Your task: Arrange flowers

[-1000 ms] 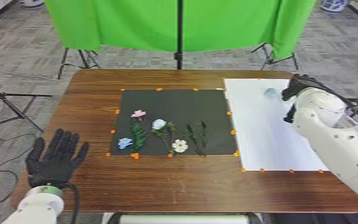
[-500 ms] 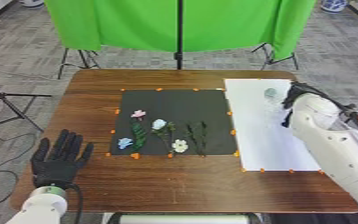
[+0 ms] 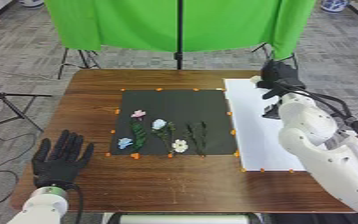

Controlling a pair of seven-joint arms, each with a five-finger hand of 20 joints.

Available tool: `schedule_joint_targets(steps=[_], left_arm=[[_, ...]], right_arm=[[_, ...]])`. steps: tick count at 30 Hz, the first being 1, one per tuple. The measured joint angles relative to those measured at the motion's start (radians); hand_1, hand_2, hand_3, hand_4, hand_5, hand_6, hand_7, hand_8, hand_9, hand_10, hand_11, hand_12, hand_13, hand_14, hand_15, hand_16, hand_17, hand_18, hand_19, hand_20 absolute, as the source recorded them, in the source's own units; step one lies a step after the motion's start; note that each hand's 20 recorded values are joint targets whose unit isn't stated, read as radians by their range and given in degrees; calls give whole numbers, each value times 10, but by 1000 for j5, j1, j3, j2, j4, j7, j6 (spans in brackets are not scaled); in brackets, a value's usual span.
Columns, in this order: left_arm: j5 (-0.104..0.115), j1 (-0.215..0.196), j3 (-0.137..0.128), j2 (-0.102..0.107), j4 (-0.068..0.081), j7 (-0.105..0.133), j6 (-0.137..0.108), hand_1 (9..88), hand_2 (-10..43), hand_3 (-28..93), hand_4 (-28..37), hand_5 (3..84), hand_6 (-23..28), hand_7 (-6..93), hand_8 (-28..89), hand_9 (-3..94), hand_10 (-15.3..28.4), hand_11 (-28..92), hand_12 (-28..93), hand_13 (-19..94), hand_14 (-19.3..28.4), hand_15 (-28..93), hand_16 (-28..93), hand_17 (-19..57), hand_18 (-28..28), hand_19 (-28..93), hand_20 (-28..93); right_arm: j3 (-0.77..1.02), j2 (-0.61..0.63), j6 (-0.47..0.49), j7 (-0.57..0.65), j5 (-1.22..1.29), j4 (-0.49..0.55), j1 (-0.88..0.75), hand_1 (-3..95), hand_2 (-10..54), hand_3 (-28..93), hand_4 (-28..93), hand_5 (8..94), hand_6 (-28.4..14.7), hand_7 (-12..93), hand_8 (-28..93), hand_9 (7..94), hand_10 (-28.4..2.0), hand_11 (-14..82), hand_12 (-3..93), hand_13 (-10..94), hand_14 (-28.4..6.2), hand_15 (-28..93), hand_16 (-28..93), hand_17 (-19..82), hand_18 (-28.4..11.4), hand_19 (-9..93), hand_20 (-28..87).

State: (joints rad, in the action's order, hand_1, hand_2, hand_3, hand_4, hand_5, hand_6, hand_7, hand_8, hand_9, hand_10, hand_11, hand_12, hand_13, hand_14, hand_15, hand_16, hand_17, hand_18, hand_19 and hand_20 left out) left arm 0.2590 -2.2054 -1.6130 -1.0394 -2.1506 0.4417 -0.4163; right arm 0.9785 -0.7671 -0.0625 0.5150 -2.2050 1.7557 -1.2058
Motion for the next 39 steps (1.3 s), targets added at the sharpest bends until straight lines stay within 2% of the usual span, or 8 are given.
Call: schedule_joint_targets(steps=[5, 13, 20, 29, 31, 35, 37, 39], left_arm=[[0, 4, 0, -1, 1, -4, -2, 276, 138, 754, -283, 446, 71, 275, -141, 419, 151, 356, 139, 346, 154, 569, -74, -42, 155, 430, 212], [0, 13, 1, -2, 1, -5, -2, 276, 139, 755, -283, 446, 71, 276, -142, 419, 152, 357, 138, 346, 154, 569, -75, -42, 155, 430, 212], [1, 11, 0, -1, 1, -4, -1, 275, 140, 755, -283, 442, 70, 274, -142, 419, 152, 355, 138, 344, 154, 567, -75, -42, 154, 430, 211], [-17, 4, 1, 1, 1, -3, 15, 275, 139, 755, -283, 440, 68, 272, -141, 416, 150, 350, 138, 343, 152, 564, -74, -42, 153, 425, 209], [-31, 4, 4, 3, 1, 1, 22, 275, 138, 756, -283, 438, 68, 273, -140, 415, 149, 348, 138, 341, 150, 558, -74, -42, 153, 423, 208], [-78, 4, 9, 8, 2, 1, 47, 275, 138, 754, -283, 436, 67, 273, -140, 412, 149, 344, 139, 339, 149, 551, -72, -44, 153, 417, 206], [-104, 4, 9, 10, 2, 1, 55, 275, 138, 755, -283, 436, 66, 272, -140, 411, 149, 343, 139, 337, 149, 547, -71, -44, 153, 414, 204], [-139, 4, 9, 11, 2, -2, 63, 275, 138, 754, -283, 436, 67, 270, -140, 410, 149, 340, 139, 337, 148, 543, -71, -45, 153, 411, 203]], right_arm=[[-155, -19, 62, -118, -56, 55, 97, 646, -31, 564, -283, 671, -15, 384, 142, 776, -114, 203, 493, 701, -79, 468, 370, 463, -148, 797, 309], [-358, -90, 158, -201, -108, 7, 210, 641, -32, 573, -283, 670, -15, 386, 138, 778, -114, 195, 492, 702, -78, 464, 369, 465, -149, 799, 307], [-403, -102, 163, -209, -144, -6, 218, 637, -35, 581, -283, 669, -15, 387, 137, 779, -117, 178, 486, 697, -79, 456, 375, 456, -156, 807, 314], [-461, -101, 186, -227, -158, -19, 233, 634, -37, 587, -283, 666, -16, 385, 126, 780, -116, 148, 466, 685, -74, 437, 385, 413, -173, 804, 334], [-464, -102, 184, -261, -207, -30, 233, 632, -38, 591, -283, 663, -13, 385, 119, 781, -114, 139, 458, 684, -73, 430, 386, 407, -175, 797, 337], [-467, -100, 168, -361, -372, -43, 233, 629, -39, 596, -283, 660, -12, 373, 99, 776, -109, 119, 445, 678, -70, 412, 392, 385, -181, 775, 341], [-466, -99, 169, -377, -389, -42, 231, 627, -39, 599, -283, 661, -12, 370, 96, 779, -109, 117, 442, 678, -68, 406, 393, 382, -181, 767, 341], [-463, -99, 177, -375, -357, -37, 227, 617, -44, 616, -283, 660, -13, 364, 92, 777, -110, 114, 439, 676, -68, 399, 397, 383, -182, 763, 344]])
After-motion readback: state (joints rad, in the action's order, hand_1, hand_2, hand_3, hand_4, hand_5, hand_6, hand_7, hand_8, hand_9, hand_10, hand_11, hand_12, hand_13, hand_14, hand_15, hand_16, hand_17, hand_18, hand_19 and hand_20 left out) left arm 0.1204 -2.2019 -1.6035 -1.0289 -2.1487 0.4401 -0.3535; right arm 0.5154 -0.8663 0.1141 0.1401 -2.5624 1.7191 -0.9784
